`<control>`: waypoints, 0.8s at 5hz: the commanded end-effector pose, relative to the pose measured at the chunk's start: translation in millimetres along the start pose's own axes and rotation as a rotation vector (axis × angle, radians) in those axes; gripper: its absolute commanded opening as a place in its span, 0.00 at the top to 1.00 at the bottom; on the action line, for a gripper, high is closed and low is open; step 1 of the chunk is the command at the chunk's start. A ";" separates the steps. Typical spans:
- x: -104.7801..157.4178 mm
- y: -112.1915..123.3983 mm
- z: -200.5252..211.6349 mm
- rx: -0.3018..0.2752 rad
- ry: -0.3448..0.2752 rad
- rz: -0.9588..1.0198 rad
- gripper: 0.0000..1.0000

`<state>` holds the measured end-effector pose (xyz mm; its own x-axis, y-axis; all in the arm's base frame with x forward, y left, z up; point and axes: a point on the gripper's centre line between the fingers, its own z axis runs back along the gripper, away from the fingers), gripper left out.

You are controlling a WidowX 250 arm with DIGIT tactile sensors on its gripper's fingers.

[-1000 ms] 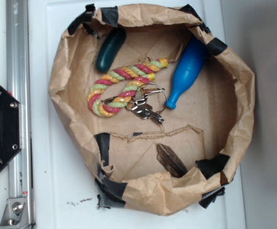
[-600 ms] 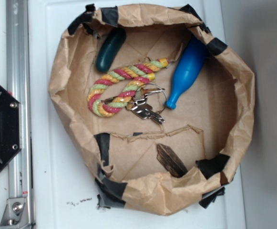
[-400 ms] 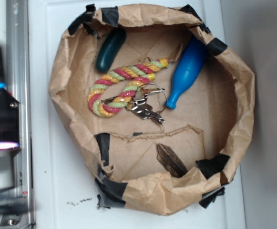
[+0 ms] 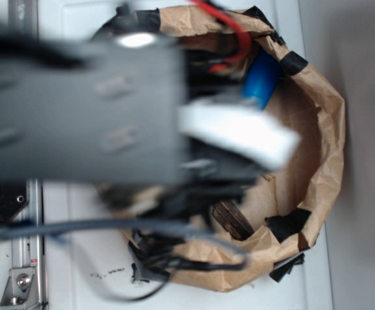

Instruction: Grab the wood chip.

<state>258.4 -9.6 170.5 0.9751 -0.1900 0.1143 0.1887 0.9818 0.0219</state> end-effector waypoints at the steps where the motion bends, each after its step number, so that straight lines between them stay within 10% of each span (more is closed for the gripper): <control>1: 8.4 1.7 14.9 0.012 -0.058 0.009 0.00; 3: 28.1 49.2 -49.4 -0.054 -0.045 -0.159 0.00; 4: 26.3 26.4 -67.0 -0.068 -0.031 -0.320 0.00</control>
<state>291.4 20.5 96.0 0.8775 -0.4668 0.1099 0.4725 0.8808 -0.0310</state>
